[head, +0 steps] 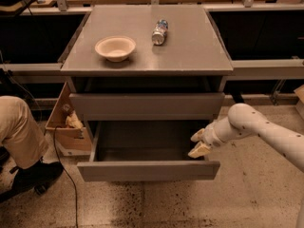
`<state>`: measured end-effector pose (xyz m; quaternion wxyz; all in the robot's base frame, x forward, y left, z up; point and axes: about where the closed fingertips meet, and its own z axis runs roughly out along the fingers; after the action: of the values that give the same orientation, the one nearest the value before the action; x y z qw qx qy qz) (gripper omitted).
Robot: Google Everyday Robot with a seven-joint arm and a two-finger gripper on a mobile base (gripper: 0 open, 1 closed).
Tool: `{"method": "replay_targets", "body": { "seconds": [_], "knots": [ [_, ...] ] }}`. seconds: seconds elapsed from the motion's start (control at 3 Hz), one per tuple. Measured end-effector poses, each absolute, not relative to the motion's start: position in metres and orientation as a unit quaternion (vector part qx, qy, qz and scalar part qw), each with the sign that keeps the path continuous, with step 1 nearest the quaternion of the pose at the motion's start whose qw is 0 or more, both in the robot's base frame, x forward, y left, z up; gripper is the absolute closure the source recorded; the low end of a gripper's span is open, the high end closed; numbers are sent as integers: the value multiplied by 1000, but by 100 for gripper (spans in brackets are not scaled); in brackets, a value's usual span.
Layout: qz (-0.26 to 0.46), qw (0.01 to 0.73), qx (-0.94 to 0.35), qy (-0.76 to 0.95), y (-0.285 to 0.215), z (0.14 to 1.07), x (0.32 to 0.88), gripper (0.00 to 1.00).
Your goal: Open middle drawer
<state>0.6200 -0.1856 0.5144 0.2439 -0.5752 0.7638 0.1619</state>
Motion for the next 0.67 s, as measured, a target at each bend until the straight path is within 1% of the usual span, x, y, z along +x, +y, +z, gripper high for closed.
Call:
{"method": "replay_targets", "body": {
  "seconds": [0.33, 0.67],
  "knots": [
    [184, 266, -547, 772, -190, 506, 643, 74],
    [212, 277, -511, 786, -184, 480, 666, 100]
  ]
}}
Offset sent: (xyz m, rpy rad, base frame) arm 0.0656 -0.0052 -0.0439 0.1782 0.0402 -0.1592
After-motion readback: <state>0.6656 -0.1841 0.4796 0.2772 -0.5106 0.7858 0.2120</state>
